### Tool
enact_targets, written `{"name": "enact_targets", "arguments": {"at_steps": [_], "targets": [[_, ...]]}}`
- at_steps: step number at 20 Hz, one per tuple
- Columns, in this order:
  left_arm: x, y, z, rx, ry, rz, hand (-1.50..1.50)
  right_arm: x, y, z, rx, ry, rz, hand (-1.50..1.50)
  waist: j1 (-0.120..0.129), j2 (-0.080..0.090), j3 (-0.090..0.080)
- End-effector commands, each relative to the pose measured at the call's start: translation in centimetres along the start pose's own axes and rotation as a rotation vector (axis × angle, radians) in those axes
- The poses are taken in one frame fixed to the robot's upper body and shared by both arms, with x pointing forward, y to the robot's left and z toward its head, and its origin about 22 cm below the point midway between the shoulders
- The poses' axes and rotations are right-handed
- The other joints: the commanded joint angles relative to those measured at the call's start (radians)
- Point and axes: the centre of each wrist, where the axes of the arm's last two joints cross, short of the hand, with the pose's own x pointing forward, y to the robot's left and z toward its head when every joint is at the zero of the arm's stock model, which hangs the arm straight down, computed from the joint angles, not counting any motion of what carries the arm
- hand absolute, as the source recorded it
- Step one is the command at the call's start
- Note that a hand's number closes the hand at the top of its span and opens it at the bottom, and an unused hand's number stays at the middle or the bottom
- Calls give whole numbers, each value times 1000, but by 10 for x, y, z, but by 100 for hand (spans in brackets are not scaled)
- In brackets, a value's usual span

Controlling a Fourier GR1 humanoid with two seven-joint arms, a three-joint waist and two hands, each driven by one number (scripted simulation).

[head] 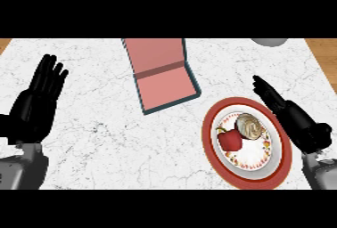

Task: Pick the cupcake from the plate and place it in the cardboard box

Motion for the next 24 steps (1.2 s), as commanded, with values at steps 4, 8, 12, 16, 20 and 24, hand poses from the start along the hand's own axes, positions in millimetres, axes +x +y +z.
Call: {"name": "enact_targets", "arguments": {"at_steps": [4, 8, 12, 16, 20, 24], "targets": [[-26, 55, 14, 112, 136, -348, 0, -12, -16, -4, 178, -154, -298, -150, 27, 0, 26], [-43, 70, 24, 124, 252, -456, 0, 54, -50, -9, 332, -298, 346, -150, 46, -12, 22], [-50, 67, 21, 134, 239, -519, 0, -62, -46, 17, 306, -302, -132, -150, 35, 16, 31], [-52, 74, 19, 145, 247, -540, 0, -93, -64, 23, 328, -414, -283, -150, 51, 14, 31], [-53, 75, 14, 145, 268, -532, 0, -81, -102, 12, 359, -473, -108, -150, 56, 7, 29], [-68, 67, 21, 115, 264, -531, 0, -51, -121, -3, 446, -420, 242, -150, 73, 10, 26]]}}
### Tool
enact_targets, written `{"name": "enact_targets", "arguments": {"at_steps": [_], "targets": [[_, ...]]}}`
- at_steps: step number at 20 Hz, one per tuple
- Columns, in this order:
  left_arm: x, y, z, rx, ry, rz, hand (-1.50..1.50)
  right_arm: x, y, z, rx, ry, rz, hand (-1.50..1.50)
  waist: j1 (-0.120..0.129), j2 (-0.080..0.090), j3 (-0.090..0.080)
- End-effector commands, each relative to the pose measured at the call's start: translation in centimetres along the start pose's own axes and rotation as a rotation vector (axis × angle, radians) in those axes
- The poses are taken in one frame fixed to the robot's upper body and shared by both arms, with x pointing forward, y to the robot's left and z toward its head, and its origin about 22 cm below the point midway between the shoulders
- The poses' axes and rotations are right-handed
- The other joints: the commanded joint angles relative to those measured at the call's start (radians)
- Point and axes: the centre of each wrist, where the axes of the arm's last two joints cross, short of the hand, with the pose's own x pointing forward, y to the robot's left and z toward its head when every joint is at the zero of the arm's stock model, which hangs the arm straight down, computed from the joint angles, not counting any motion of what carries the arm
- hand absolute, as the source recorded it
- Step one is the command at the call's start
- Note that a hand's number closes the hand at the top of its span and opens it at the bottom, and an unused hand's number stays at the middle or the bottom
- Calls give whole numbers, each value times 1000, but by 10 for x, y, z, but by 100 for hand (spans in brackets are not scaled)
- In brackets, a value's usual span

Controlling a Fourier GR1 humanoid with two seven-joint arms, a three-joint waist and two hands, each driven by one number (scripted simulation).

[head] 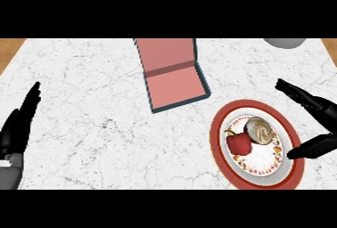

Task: Pick the cupcake from the plate and place it in the cardboard box

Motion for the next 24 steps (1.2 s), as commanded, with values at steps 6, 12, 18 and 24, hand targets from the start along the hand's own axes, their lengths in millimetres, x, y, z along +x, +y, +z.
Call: {"name": "enact_targets", "arguments": {"at_steps": [6, 12, 18, 24], "targets": [[2, -14, -5, -28, -8, -19, 0, 15, -40, -24, 404, 19, 281, -150, 15, -2, -3], [-10, -1, -9, 3, 6, -19, 0, 5, -29, -54, 598, 100, 411, -150, -1, -9, -6], [-26, -13, 4, 3, 19, -23, 0, -8, -18, -89, 668, 134, 463, -150, -16, -13, -6], [-3, 13, 0, 42, 31, -34, 0, -20, -9, -83, 691, 113, 458, -150, -35, -20, -6]]}}
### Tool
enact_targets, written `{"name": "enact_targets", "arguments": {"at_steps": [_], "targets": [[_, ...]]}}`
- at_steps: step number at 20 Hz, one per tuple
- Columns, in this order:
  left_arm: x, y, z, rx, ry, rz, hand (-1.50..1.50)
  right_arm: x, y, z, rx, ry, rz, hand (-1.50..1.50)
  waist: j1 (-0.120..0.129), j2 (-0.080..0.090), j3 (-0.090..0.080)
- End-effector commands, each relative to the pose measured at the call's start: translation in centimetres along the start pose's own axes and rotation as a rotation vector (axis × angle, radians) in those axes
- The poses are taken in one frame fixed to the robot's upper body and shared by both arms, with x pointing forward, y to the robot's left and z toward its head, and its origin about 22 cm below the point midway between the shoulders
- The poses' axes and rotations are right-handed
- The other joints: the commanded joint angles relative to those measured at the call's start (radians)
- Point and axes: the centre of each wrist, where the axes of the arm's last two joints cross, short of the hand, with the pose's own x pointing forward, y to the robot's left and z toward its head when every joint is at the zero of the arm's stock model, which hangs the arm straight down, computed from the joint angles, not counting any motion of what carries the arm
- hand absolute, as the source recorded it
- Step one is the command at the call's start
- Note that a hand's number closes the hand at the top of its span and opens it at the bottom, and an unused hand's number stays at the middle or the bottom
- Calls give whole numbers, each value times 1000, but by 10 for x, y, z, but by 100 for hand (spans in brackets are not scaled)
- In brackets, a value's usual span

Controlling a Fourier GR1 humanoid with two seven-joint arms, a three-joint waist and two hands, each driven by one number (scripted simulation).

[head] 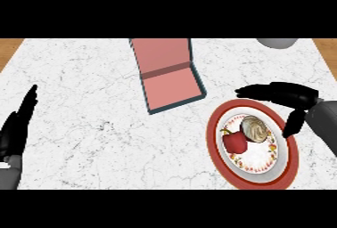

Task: Pick the cupcake from the plate and place it in the cardboard box

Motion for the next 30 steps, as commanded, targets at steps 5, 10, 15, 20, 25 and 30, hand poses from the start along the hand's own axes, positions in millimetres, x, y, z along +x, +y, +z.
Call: {"name": "enact_targets", "arguments": {"at_steps": [5, 10, 15, 20, 25, 30], "targets": [[-11, -15, 6, 6, 13, 3, 0, -13, 12, -11, 55, -85, -61, -150, -11, -1, 0], [-1, 15, -12, 8, 3, 12, 0, -10, 23, -20, 73, -127, -78, -150, -12, 0, 0], [1, -15, -5, 3, 6, 11, 0, -1, 24, -19, 71, -215, -91, -150, -24, -4, 0], [-10, -4, 13, 10, 14, 8, 0, 12, 5, -14, 61, -244, -101, -150, -19, -7, -1], [5, -1, -1, 28, 37, 10, 0, 41, 18, -26, 144, -154, -5, -150, -33, -9, -1], [-17, 17, 5, 5, 13, -5, 0, 20, 29, -21, 157, -60, -25, -150, -17, -5, -1]]}}
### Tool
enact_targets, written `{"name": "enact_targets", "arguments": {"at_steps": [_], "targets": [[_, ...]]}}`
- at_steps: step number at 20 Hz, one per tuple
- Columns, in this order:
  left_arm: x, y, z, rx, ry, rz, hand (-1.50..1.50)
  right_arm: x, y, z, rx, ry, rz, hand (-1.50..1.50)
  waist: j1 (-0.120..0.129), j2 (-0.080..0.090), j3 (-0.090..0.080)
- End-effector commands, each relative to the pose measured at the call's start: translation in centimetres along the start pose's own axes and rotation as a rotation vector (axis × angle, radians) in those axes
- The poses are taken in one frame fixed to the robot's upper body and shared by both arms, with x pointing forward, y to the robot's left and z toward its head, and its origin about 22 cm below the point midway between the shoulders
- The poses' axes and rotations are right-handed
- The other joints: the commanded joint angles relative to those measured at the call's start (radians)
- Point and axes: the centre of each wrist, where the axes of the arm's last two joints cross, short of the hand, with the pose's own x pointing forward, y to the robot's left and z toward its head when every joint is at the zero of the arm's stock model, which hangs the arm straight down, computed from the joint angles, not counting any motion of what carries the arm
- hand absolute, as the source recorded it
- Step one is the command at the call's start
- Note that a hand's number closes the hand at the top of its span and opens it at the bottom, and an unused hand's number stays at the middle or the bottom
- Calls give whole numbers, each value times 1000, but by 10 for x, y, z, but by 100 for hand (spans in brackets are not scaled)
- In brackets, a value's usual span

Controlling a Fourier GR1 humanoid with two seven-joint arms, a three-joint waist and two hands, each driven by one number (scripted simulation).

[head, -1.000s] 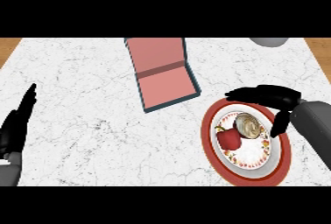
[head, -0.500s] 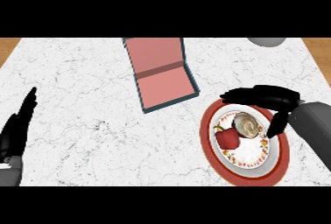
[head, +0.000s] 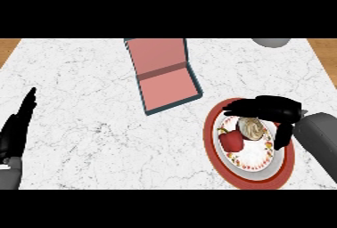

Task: Pick the cupcake from the plate and place it in the cardboard box

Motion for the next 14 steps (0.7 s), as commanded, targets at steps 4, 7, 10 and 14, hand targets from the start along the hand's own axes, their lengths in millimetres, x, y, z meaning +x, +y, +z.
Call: {"name": "enact_targets", "arguments": {"at_steps": [4, 7, 10, 14], "targets": [[-4, -3, -8, 4, -7, 6, 0, -2, 28, -14, 17, 14, -55, 150, 1, 2, 0], [-5, 4, -9, -7, -3, 1, 0, 4, 17, -28, -117, -16, 25, 150, 1, 2, 0], [-4, -14, -4, 6, -17, 11, 0, -8, 13, -24, -185, -20, 47, 150, 5, 2, 1], [-1, -9, 7, -16, -3, 4, 0, -8, 11, -29, -280, -6, 98, 150, 9, 1, 1]]}}
